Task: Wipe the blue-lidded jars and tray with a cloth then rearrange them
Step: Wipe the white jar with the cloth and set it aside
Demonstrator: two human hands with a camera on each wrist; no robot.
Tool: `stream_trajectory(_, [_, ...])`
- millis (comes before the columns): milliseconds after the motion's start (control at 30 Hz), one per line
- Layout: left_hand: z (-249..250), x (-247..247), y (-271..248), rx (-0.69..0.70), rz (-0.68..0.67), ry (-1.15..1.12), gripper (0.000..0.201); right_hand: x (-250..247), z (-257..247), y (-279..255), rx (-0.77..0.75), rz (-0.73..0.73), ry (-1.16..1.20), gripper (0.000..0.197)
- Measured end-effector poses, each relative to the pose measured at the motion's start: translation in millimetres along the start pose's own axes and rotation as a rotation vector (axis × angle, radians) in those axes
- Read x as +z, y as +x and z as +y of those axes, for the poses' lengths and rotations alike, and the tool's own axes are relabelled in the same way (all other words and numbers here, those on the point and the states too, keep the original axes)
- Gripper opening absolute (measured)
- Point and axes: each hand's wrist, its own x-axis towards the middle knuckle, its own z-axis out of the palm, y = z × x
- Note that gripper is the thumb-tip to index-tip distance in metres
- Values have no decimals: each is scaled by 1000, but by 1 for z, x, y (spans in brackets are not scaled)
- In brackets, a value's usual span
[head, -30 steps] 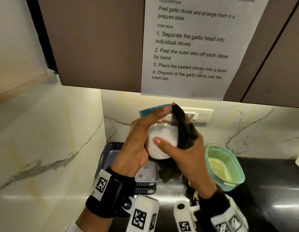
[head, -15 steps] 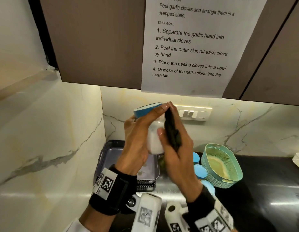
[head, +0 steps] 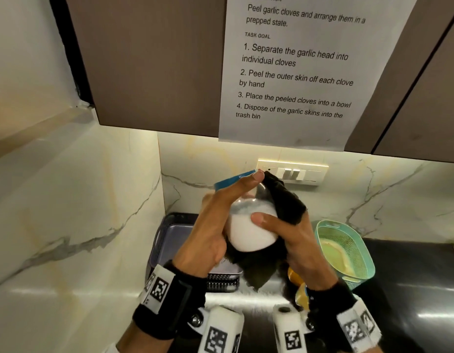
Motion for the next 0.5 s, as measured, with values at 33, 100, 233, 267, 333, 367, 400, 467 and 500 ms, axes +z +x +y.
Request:
stream_trajectory(33, [-2,1,2,15,-8,-30,84,6,1,-4,-63,33,-75,69])
stream_trajectory(100, [-7,-1,4,44,-54,-103,59,17,7,-12,-233,93,-274,70])
stream_trajectory(233, [-16,0,-3,120,-101,-195,44,27,32,-22,-542,155,-673,65])
stream_trajectory(267, [-18,1,-3,143,-85,-194,47,28,32,-23,-527,150,-647,63])
stream_trajectory(333, [-20,5,0,196,-2,-167,62,29,25,-19,-336,166,-372,54])
stream_trajectory(367, [-20,7,1,232,53,-134,74,30,17,-14,-186,193,-190,48])
stream_trajectory(400, [-20,9,2,270,114,-112,82,29,11,-7,-27,229,-9,41])
stream_trajectory(467, [-20,12,2,341,151,-87,78,19,4,8,214,264,298,40])
stream_trajectory(500, [-21,14,1,364,136,-91,74,15,2,13,288,268,406,43])
